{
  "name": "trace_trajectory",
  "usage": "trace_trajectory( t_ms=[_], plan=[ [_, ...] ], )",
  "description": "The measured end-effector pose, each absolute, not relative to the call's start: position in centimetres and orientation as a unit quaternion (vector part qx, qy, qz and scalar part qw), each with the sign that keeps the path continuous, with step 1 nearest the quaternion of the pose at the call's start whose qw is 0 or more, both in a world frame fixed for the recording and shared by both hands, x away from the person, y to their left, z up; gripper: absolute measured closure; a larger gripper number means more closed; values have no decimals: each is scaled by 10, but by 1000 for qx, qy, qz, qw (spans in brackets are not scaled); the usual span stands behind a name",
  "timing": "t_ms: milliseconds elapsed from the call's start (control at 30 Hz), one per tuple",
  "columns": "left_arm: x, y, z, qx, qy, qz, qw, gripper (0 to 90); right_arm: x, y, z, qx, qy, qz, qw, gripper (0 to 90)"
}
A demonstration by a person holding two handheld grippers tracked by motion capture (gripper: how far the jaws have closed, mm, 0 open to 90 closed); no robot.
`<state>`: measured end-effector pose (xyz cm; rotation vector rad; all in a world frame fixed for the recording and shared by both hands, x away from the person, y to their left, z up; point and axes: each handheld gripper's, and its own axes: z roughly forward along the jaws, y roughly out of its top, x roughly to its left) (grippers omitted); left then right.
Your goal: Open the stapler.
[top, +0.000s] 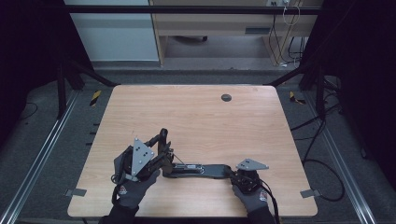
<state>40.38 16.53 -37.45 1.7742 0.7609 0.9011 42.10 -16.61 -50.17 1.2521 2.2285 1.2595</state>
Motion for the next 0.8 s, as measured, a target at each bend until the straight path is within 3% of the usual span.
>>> trace_trajectory(
  t_ms=[367,800],
  plan=[
    [400,182,-378,708,347,383,481,577,422,-167,-502,433,773,439,147,900],
    [400,234,-395,674,407,342,513,551,421,-167,-502,435,772,439,145,900]
  ],
)
